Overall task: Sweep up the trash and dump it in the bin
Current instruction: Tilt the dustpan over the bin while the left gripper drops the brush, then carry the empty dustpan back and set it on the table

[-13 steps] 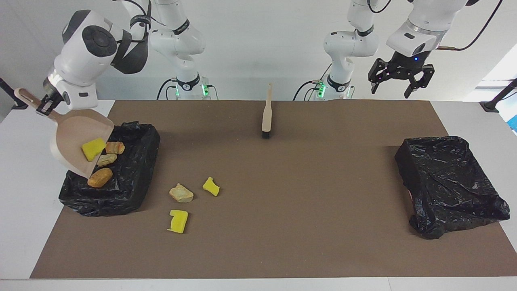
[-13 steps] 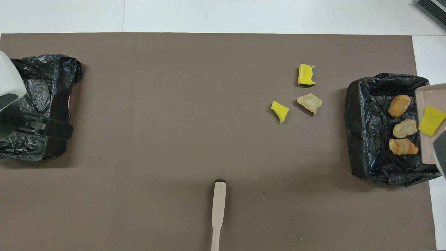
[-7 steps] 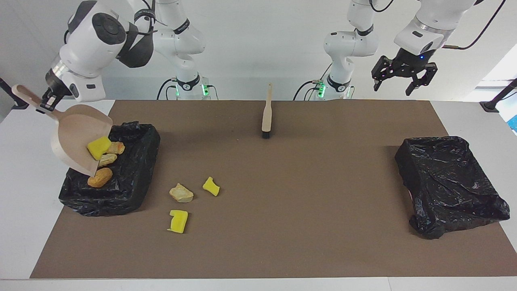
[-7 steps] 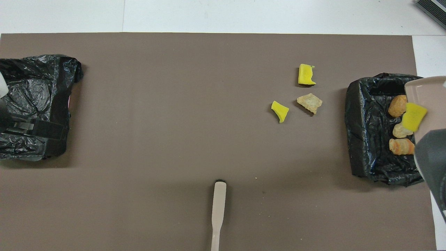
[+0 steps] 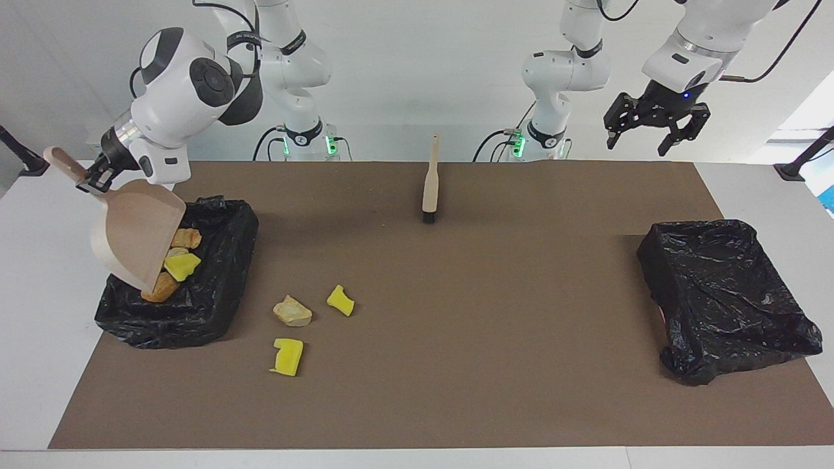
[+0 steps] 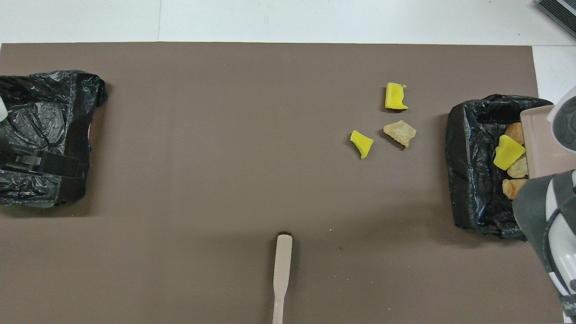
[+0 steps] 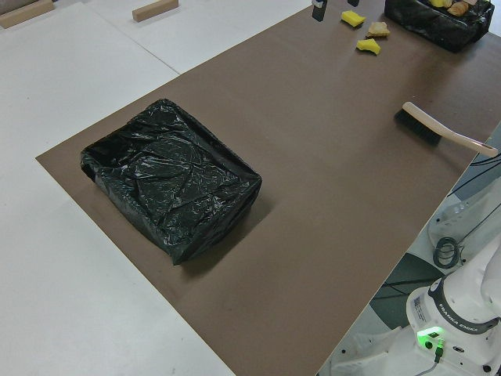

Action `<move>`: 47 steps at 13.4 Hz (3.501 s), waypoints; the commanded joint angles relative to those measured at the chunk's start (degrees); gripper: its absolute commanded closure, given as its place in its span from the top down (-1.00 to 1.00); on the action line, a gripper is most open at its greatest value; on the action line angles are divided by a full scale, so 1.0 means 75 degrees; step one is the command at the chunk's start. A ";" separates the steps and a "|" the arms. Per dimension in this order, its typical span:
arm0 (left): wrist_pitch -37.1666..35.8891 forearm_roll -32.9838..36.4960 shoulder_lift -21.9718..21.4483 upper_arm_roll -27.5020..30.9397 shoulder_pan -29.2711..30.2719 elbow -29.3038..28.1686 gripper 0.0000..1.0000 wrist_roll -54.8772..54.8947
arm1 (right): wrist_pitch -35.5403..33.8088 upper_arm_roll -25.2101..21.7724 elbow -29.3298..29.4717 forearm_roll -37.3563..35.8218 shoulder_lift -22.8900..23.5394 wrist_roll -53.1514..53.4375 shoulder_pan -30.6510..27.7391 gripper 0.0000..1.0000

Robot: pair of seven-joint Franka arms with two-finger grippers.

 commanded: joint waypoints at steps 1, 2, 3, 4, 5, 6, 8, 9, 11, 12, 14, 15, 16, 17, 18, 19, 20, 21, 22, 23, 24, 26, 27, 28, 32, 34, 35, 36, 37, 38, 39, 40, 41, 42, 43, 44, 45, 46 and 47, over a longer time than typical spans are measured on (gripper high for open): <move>-0.0031 -0.0094 0.0164 -0.0037 0.0098 0.0365 1.00 0.0105 | -0.0106 -0.0058 0.0329 0.1024 -0.0205 -0.0584 -0.0152 -1.00; -0.0018 -0.0059 0.0128 -0.0014 0.0087 0.0353 1.00 0.0129 | -0.0199 -0.0058 0.0447 0.1341 -0.0241 -0.0644 -0.0176 -1.00; 0.0040 -0.0047 0.0128 -0.0014 0.0087 0.0353 1.00 0.0118 | -0.0305 -0.0058 0.0552 0.1797 -0.0241 -0.0644 -0.0188 -1.00; 0.0041 -0.0035 0.0116 -0.0014 0.0098 0.0341 1.00 0.0059 | -0.0340 -0.0058 0.0588 0.2289 -0.0241 -0.0621 -0.0188 -1.00; -0.0006 -0.0035 0.0116 -0.0014 0.0098 0.0330 1.00 0.0059 | -0.0341 -0.0058 0.0589 0.2851 -0.0241 -0.0575 -0.0188 -1.00; -0.0041 -0.0035 0.0105 -0.0014 0.0098 0.0318 1.00 0.0012 | -0.0341 -0.0069 0.0565 0.3529 -0.0241 -0.0563 -0.0211 -1.00; -0.0158 -0.0035 0.0046 -0.0014 0.0087 0.0283 1.00 0.0012 | -0.0329 -0.0093 0.0530 0.4633 -0.0253 -0.0481 -0.0305 -1.00; -0.0182 -0.0024 0.0011 -0.0014 0.0087 0.0178 1.00 0.0024 | -0.0329 -0.0081 0.0472 0.5032 -0.0322 -0.0202 -0.0259 -1.00; -0.0194 -0.0024 -0.0059 -0.0014 0.0087 0.0119 1.00 0.0024 | -0.0341 0.0082 0.0273 0.5339 -0.0428 0.0780 -0.0095 -1.00; -0.0240 -0.0024 -0.0060 -0.0014 0.0087 0.0119 1.00 0.0024 | -0.0294 0.0118 0.0191 0.5677 -0.0405 0.1284 0.0080 -1.00; -0.0346 -0.0024 -0.0060 -0.0026 0.0087 0.0119 1.00 0.0024 | -0.0154 0.0130 0.0190 0.6218 -0.0195 0.2594 0.0477 -1.00; -0.0334 -0.0024 -0.0060 -0.0026 0.0075 0.0119 1.00 0.0012 | -0.0072 0.0130 0.0190 0.6336 -0.0136 0.3344 0.0770 -1.00; -0.0288 -0.0024 -0.0060 -0.0026 0.0052 0.0119 1.00 -0.0011 | 0.0126 0.0130 0.0190 0.6372 -0.0043 0.4071 0.1040 -1.00; -0.0287 -0.0024 -0.0060 -0.0026 0.0051 0.0119 1.00 -0.0012 | 0.0232 0.0130 0.0213 0.6453 0.0086 0.4774 0.1286 -1.00; -0.0299 -0.0024 -0.0060 -0.0026 0.0086 0.0119 1.00 -0.0012 | 0.0245 0.0130 0.0295 0.6640 0.0261 0.5605 0.1520 -1.00; -0.0299 -0.0024 -0.0060 -0.0026 0.0087 0.0119 1.00 -0.0012 | 0.0431 0.0130 0.0307 0.6746 0.0414 0.6367 0.1778 -1.00; -0.0334 -0.0024 -0.0060 -0.0026 0.0075 0.0119 1.00 -0.0023 | 0.0641 0.0141 0.0319 0.6782 0.0555 0.7048 0.2047 -1.00; -0.0300 -0.0024 -0.0060 -0.0026 0.0052 0.0119 1.00 -0.0023 | 0.0899 0.0142 0.0365 0.6805 0.0788 0.7936 0.2340 -1.00; -0.0218 -0.0024 -0.0060 -0.0026 0.0040 0.0119 1.00 -0.0023 | 0.1215 0.0142 0.0470 0.6898 0.1057 0.8734 0.2575 -1.00; -0.0217 -0.0024 -0.0048 -0.0026 0.0040 0.0119 1.00 -0.0012 | 0.1543 0.0130 0.0564 0.7015 0.1269 0.9577 0.2844 -1.00; -0.0206 -0.0024 -0.0059 -0.0026 0.0040 0.0119 1.00 0.0012 | 0.1789 0.0141 0.0704 0.7306 0.1468 1.0224 0.2986 -1.00; -0.0194 -0.0024 -0.0060 -0.0037 -0.0019 0.0072 1.00 0.0035 | 0.2293 0.0165 0.0788 0.7824 0.1878 1.1140 0.3104 -1.00; -0.0101 -0.0024 -0.0060 -0.0037 -0.0030 0.0060 1.00 0.0035 | 0.2539 0.0177 0.0799 0.7848 0.2147 1.1678 0.3534 -1.00; -0.0042 -0.0024 -0.0060 -0.0037 -0.0031 0.0048 1.00 0.0024 | 0.2855 0.0177 0.1031 0.7814 0.2498 1.2391 0.3817 -1.00; -0.0030 -0.0024 -0.0060 -0.0037 -0.0042 0.0037 1.00 0.0035 | 0.3467 0.0130 0.2274 0.7580 0.4290 1.4423 0.4673 -1.00; -0.0030 -0.0024 -0.0060 -0.0084 -0.0042 -0.0045 1.00 0.0071 | 0.3690 0.0165 0.2241 0.7508 0.4353 1.4578 0.4641 -1.00; -0.0030 -0.0024 -0.0083 -0.0084 -0.0054 -0.0057 1.00 0.0071 | 0.3760 0.0177 0.2241 0.7659 0.4353 1.4683 0.4570 -0.92; -0.0006 -0.0024 -0.0083 -0.0084 -0.0054 -0.0057 1.00 0.0071 | 0.3877 0.0165 0.2206 0.7789 0.4364 1.4776 0.4546 0.98; 0.0017 -0.0024 -0.0083 -0.0084 -0.0054 -0.0057 1.00 0.0071 | 0.3866 0.0165 0.2206 0.7755 0.4353 1.4847 0.4581 1.00; 0.0040 -0.0024 -0.0071 -0.0084 -0.0054 -0.0057 1.00 0.0082 | 0.3785 0.0153 0.2206 0.7743 0.4341 1.4871 0.4674 1.00; 0.0168 -0.0035 -0.0060 -0.0084 -0.0054 -0.0057 1.00 0.0071 | 0.3668 0.0153 0.2194 0.7708 0.4283 1.4860 0.4687 1.00; 0.0344 -0.0047 -0.0036 -0.0107 -0.0066 -0.0057 1.00 0.0013 | 0.3400 0.0153 0.2136 0.7696 0.4120 1.4778 0.4687 1.00; 0.0450 -0.0047 0.0045 -0.0108 -0.0124 -0.0034 1.00 0.0000 | 0.3003 0.0165 0.2124 0.7685 0.3956 1.4754 0.4687 1.00; 0.0660 -0.0059 0.0092 -0.0108 -0.0159 -0.0034 1.00 -0.0011 | 0.2628 0.0177 0.2100 0.7696 0.3757 1.4742 0.4698 1.00; 0.0940 -0.0070 0.0116 -0.0108 -0.0171 -0.0045 1.00 -0.0116 | 0.2206 0.0177 0.1996 0.7835 0.3442 1.4707 0.4641 1.00; 0.1105 -0.0071 0.0290 -0.0119 -0.0229 0.0013 1.00 -0.0268 | 0.1935 0.0188 0.1751 0.7883 0.3126 1.4649 0.4594 1.00; 0.1246 -0.0036 0.0454 -0.0142 -0.0357 0.0036 1.00 -0.0525 | 0.1712 0.0188 0.1447 0.8069 0.2728 1.4672 0.4605 1.00; 0.1399 -0.0024 0.0711 -0.0166 -0.0544 0.0060 1.00 -0.0898 | 0.1466 0.0177 0.1142 0.8361 0.2353 1.4684 0.4605 1.00; 0.1702 -0.0012 0.0923 -0.0155 -0.0825 0.0072 1.00 -0.1285 | 0.1232 0.0177 0.0838 0.8503 0.1978 1.4800 0.4605 1.00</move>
